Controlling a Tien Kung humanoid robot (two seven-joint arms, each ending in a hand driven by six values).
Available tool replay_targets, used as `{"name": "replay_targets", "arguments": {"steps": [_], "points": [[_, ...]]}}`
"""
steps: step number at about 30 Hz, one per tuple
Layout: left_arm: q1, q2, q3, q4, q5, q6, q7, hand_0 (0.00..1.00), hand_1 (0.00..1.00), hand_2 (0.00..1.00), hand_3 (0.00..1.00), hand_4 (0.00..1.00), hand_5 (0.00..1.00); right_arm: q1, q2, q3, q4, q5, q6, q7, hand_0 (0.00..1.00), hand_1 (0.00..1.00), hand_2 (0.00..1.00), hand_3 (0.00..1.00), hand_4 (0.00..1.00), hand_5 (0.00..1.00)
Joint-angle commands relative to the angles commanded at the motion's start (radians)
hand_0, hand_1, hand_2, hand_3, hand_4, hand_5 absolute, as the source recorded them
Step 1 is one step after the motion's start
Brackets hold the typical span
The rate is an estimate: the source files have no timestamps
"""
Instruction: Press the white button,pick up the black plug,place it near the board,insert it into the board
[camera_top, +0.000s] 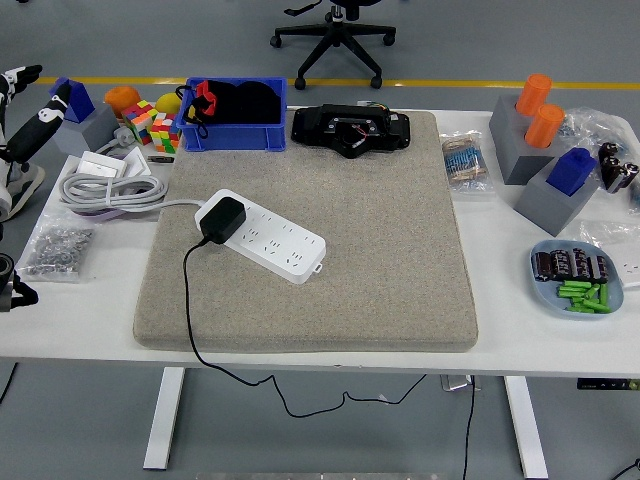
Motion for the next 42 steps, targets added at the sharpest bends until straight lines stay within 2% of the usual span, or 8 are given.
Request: {"name": "replay_targets", "arguments": {"steps": [22, 42], "points": [[0.02, -0.006, -0.025, 0.014, 0.002, -0.002, 0.007, 0.951, 0.891, 0.823, 0.8, 0.782, 0.586, -0.007, -0.005, -0.025, 0.0, 0.007, 0.0, 0.0, 0.614, 0.581, 0.578, 0.581, 0.651, 0.397], [0.037, -0.013, -0.037, 0.014, 0.001, -0.008, 0.013, 0.958, 0.891, 0.822, 0.799, 0.781, 0.607, -0.013, 0.001, -0.005, 0.0, -0.003, 0.002, -0.001, 0.614, 0.581, 0.579, 0.582, 0.652, 0.398]]}}
